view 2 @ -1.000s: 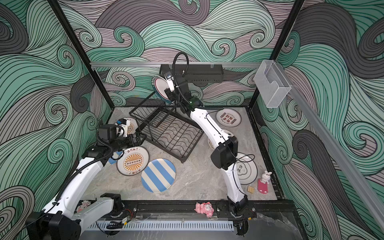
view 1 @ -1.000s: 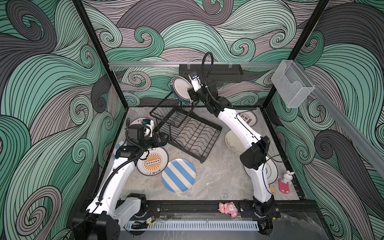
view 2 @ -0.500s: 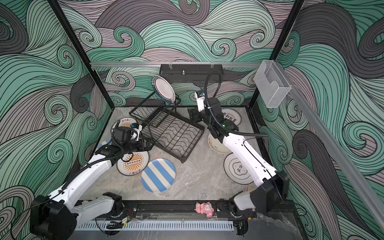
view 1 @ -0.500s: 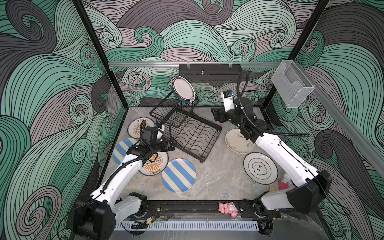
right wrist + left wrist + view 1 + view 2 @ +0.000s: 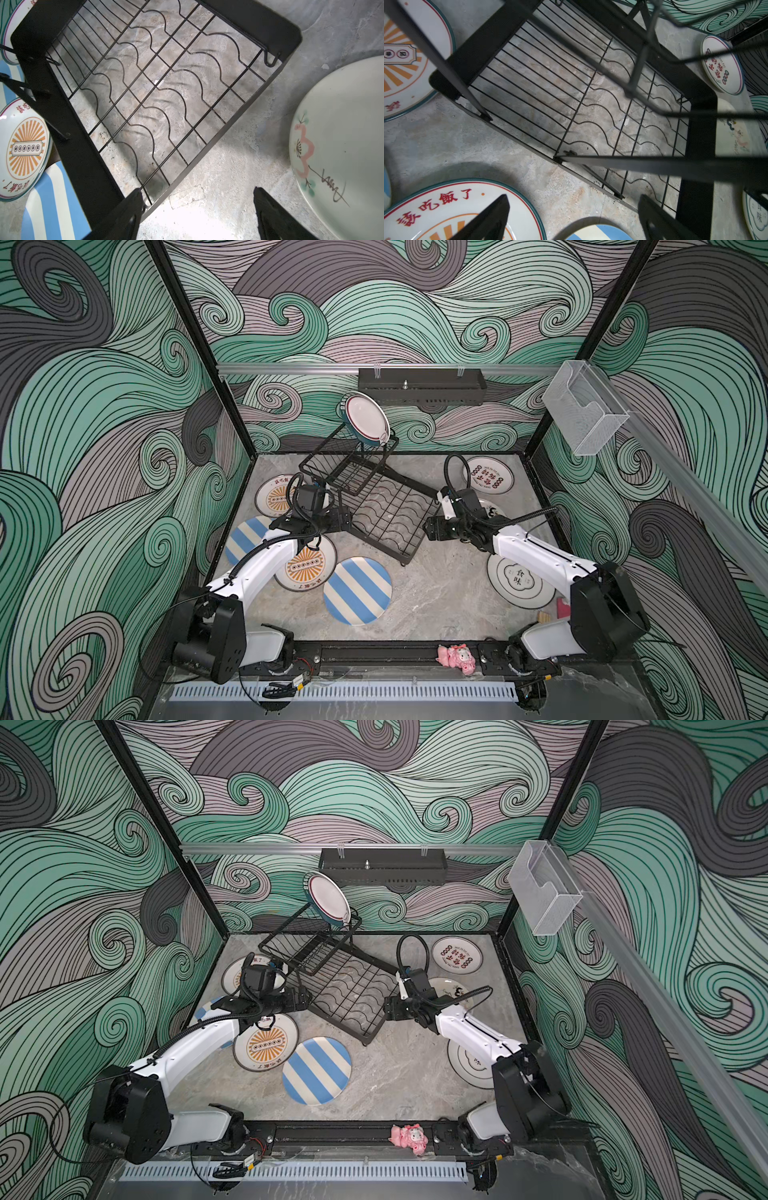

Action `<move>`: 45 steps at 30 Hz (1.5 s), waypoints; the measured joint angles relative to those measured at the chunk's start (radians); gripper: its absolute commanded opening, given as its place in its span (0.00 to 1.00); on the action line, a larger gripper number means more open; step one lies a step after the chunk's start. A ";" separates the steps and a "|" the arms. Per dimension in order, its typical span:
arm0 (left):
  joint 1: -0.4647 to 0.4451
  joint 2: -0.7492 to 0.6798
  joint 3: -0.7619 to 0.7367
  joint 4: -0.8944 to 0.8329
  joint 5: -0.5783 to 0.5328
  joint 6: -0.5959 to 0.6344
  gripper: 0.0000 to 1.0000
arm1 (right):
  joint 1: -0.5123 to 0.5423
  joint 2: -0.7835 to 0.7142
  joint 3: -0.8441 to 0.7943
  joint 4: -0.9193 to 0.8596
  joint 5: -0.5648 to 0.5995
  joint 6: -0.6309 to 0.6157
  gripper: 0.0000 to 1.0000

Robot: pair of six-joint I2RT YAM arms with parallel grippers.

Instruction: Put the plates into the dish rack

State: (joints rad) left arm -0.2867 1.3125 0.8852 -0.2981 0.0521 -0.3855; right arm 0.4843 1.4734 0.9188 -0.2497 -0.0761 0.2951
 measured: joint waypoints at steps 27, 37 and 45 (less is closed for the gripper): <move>0.040 -0.013 0.002 0.008 -0.120 0.003 0.99 | 0.101 0.146 0.037 -0.010 0.079 0.021 0.84; 0.049 -0.013 0.002 0.008 -0.120 0.003 0.99 | 0.220 0.145 0.037 -0.054 0.080 0.038 0.85; 0.060 -0.013 0.002 0.002 -0.120 0.003 0.99 | 0.333 0.130 0.047 -0.081 0.142 0.048 0.85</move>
State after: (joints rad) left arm -0.2272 1.2995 0.8871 -0.2958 -0.0677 -0.3824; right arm 0.8169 1.6032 0.9657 -0.3309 0.0662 0.3431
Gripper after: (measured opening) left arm 0.986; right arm 0.850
